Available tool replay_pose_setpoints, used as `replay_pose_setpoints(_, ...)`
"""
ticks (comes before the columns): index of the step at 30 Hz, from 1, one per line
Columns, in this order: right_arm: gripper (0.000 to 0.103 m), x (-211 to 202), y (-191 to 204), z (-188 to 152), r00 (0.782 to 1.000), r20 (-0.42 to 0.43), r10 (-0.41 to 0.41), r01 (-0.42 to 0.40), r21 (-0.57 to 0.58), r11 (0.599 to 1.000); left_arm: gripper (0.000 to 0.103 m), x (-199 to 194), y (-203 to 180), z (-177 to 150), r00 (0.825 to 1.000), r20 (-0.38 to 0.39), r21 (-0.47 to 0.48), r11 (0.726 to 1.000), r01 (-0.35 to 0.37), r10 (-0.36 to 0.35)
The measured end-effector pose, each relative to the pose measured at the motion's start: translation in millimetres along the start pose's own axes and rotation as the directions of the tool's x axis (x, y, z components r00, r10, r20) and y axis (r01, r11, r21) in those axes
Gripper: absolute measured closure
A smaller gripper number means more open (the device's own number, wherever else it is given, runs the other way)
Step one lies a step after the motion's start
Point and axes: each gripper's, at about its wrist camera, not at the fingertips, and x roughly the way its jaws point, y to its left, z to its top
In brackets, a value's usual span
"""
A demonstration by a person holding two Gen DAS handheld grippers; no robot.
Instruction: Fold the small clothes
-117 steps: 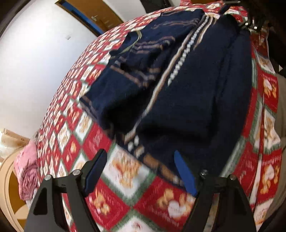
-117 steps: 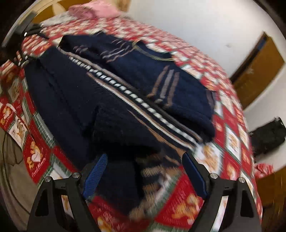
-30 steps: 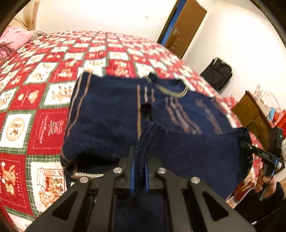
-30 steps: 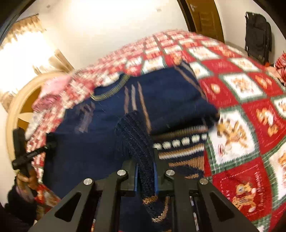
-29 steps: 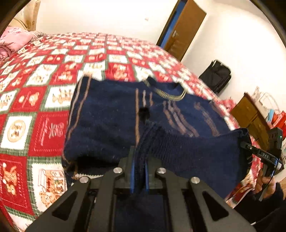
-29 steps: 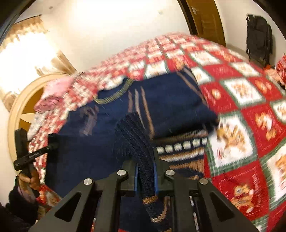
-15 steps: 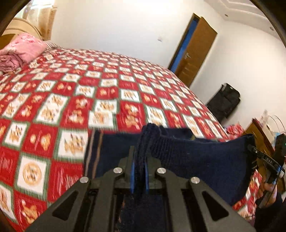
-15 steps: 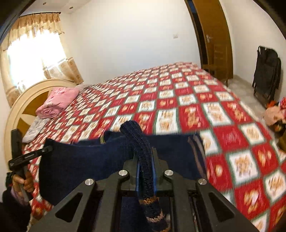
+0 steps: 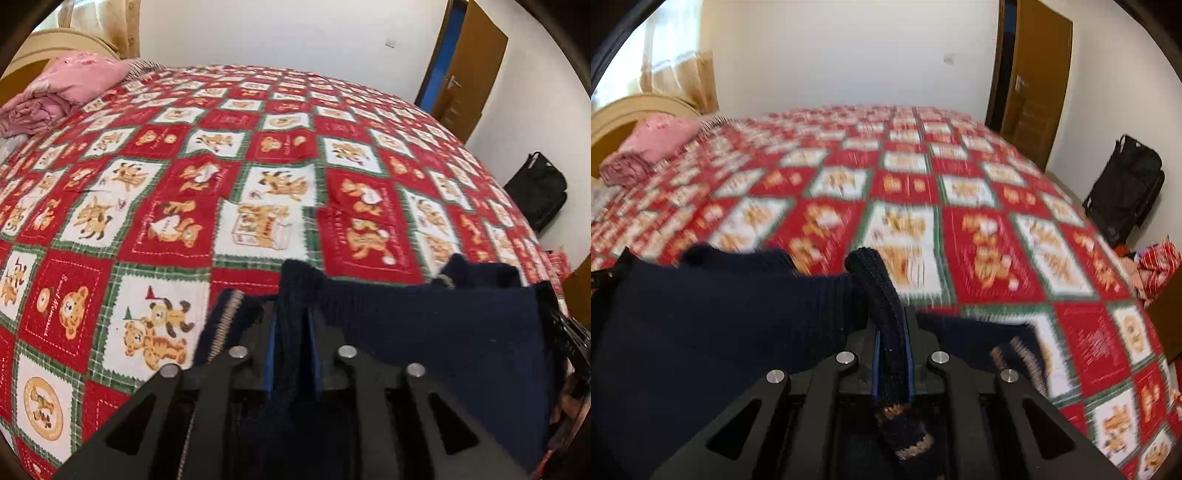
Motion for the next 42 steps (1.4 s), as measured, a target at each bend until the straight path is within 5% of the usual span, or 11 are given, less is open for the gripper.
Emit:
replay_pose_setpoints(7,0.09,8.7,-12.4,-2.5,0.999,-0.046,0.012,-0.009,0.061,0.998,0.049,-12.3,-4.0,1.8,0.994,0.01,0.023,0.994,-0.105,0.105)
replay_pose_setpoints(13,0.09,-61.2,-28.4,9.6,0.988,0.15,0.02,-0.04,0.137,0.99,0.025,-54.3,-10.7,-1.6,0.971,0.103,0.109,0.968,-0.227,0.216)
replay_pose_setpoints(20,0.09,-115.6,-14.7,-18.2,0.984,0.169,0.057,-0.072,0.085,0.994,0.024,-89.8,-21.4,-16.1,0.958,0.152,0.115,0.958,-0.263,0.245)
replay_pose_setpoints(30,0.089,-119.3,3.7,-100.9,0.993,0.046,0.11,-0.113,0.072,0.991,0.022,-100.2,-23.8,-80.0,0.947,0.117,0.161,0.935,-0.316,0.3)
replay_pose_setpoints(35,0.089,-109.8,-6.6,-123.0,0.996,-0.019,0.088,-0.085,0.112,0.99,0.022,-88.2,-15.4,-112.4,0.947,0.044,0.159,0.933,-0.322,0.32)
replay_pose_setpoints(42,0.089,-126.2,-10.2,-129.1,0.995,0.006,0.097,-0.096,0.177,0.98,0.018,-105.7,-15.2,-117.1,0.938,0.095,0.143,0.928,-0.345,0.334)
